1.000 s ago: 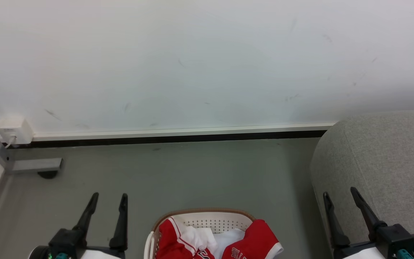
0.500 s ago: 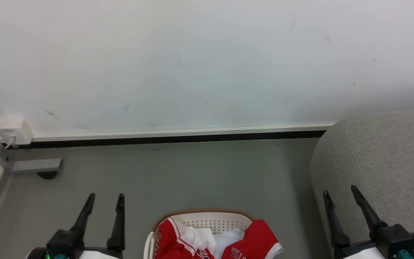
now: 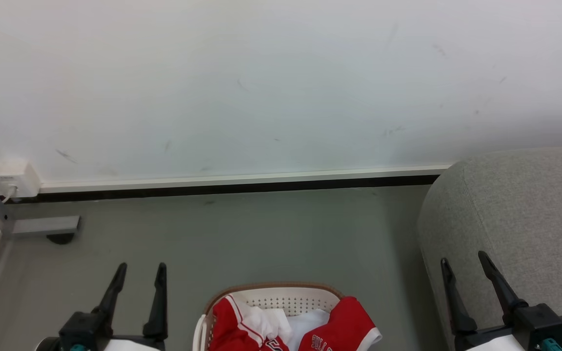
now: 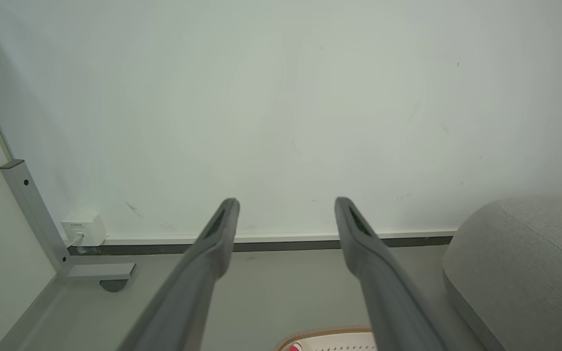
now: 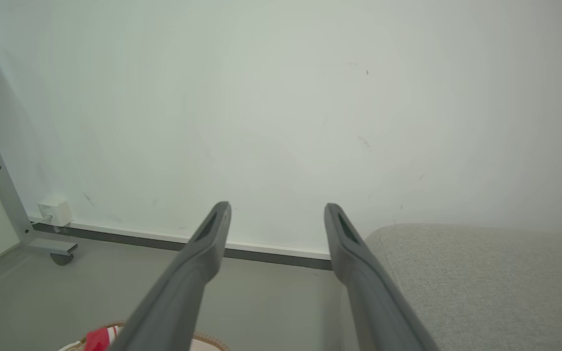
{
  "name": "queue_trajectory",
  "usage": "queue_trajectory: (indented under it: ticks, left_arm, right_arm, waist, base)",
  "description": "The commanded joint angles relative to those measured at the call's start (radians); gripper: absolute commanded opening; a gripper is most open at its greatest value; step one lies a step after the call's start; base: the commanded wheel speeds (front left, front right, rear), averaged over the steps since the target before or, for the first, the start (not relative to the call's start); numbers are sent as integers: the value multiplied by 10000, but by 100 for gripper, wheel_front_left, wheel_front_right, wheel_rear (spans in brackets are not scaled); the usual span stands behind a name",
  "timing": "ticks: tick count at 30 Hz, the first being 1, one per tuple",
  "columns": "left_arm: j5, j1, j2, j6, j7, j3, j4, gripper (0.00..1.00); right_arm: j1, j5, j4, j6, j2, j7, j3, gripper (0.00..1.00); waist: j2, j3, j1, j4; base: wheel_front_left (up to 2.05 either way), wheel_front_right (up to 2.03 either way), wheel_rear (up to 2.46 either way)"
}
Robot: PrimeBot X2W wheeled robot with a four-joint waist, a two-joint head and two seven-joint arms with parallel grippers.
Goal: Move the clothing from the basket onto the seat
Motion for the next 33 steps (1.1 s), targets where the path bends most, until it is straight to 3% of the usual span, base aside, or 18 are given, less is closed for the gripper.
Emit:
queue_trajectory:
  ticks: [1,15,33]
  left_arm:
    - [-77,-58,26,-13,-7,46,16,100]
    - [-385,-263,11,-49,-7,1,90,100]
    - [-92,-982,45,-290,-7,-70,1352,100]
  right_arm:
    - [-67,104,17,-21,-59,0,-43,100]
    - [-161,394,-110,-21,-56,0,-217,100]
    - [-639,909,-480,-21,-53,2,-216,100]
  waist:
    - [0,4,0,-14]
    - [0,209,0,-415]
    - [0,1452,0,-1767]
  base:
    - [0,0,0]
    - [0,0,0]
    - [0,0,0]
